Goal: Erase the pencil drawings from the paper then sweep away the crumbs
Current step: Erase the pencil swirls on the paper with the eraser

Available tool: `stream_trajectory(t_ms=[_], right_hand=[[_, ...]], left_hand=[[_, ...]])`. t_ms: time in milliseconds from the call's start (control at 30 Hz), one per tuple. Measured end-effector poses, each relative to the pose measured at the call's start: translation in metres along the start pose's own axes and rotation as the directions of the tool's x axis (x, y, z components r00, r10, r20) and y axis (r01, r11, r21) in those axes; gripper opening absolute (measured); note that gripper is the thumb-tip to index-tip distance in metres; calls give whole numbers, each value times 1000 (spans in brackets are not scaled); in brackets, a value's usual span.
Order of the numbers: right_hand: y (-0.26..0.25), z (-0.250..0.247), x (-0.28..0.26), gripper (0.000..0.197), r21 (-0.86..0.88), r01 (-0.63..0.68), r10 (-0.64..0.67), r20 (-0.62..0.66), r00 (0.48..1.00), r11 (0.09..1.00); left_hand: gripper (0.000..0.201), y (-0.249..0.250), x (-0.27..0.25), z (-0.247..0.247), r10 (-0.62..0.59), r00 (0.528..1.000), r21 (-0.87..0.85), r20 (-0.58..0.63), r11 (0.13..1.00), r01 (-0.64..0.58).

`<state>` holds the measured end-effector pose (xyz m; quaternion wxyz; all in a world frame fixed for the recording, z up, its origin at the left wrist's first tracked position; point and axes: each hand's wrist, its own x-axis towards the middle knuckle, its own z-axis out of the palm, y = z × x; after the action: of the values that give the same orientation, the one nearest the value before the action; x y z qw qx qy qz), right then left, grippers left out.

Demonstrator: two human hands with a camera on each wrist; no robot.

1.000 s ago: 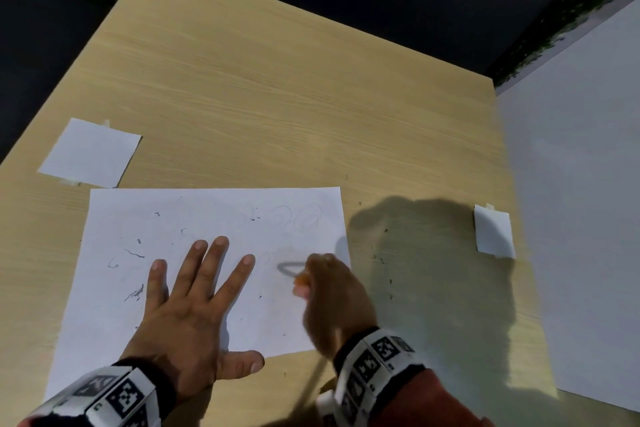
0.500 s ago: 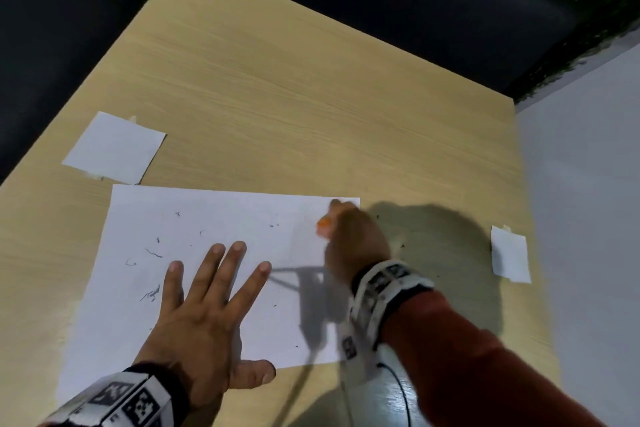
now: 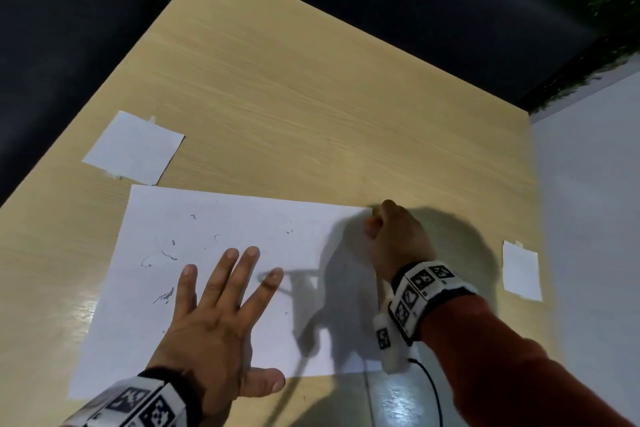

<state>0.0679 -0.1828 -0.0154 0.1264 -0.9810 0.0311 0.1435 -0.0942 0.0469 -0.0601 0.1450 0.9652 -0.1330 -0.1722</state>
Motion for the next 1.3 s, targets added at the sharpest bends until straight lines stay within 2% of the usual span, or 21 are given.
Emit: stream_trajectory(t_ms=[67,167,233,300,400,467,567,633,667,767,833,900,1000,1033,1133,1200,1300], right_hand=[[-9,1,-8,9,19,36,-36,-7,999,999],[-45,26,-52,12,62,246,-252,113,961,967],[-43,28,-54,13,51,296,-299,96,949,954],[-24,20,-27,12,18,213,-213,6,977,977],[-3,1,-2,13,1,42,-42,-12,999,999],[-10,3,-11,16,18,54,-53,-29,998,998],[-32,23,-46,22,84,231,-237,61,970,969],[-31,24,-44,23,49,301,-304,46,952,952],[-27,22,-30,21,23,289,-289,13,957,957],[-12,-1,2,15,11,103,-103,-3,995,995],[-13,-3,1,13,28,48,-47,-30,998,998],[-32,7,-20,13,61,120,-120,-7,993,991],[-59,30,-50,29,151,292,-314,151,937,944],[-59,29,-48,29,147,298,-318,136,938,943],[-36,12,-13,17,79,147,-149,25,988,986],[-19,-2,5,11,73,41,-41,0,999,997],[-33,3,-6,12,73,52,-50,-22,998,996]], left_hand=[[122,1,0,0,-1,1000,-8,4,1000,1],[123,1,0,0,-4,1000,-7,1,1000,4],[122,1,0,0,2,1000,4,-1,1000,-2],[122,1,0,0,6,1000,6,-7,1000,-6],[123,0,0,1,-9,1000,-7,-11,1000,9],[125,1,0,1,-6,1000,-13,1,1000,6],[125,0,0,1,-12,1000,-10,0,1000,12],[124,1,1,0,-6,1000,-3,-3,1000,6],[123,0,1,0,-2,1000,2,-8,1000,2],[123,2,0,0,-2,1000,12,-8,1000,2],[125,0,0,0,-11,1000,-3,1,1000,11],[125,0,0,1,-11,1000,-6,6,1000,11],[125,1,1,1,-8,1000,1,1,1000,8],[125,1,1,1,-6,1000,6,-1,1000,6],[122,0,1,0,3,1000,11,-11,1000,-3],[122,1,0,0,0,1000,10,-22,1000,0],[122,0,0,0,-7,1000,-2,-11,1000,7]])
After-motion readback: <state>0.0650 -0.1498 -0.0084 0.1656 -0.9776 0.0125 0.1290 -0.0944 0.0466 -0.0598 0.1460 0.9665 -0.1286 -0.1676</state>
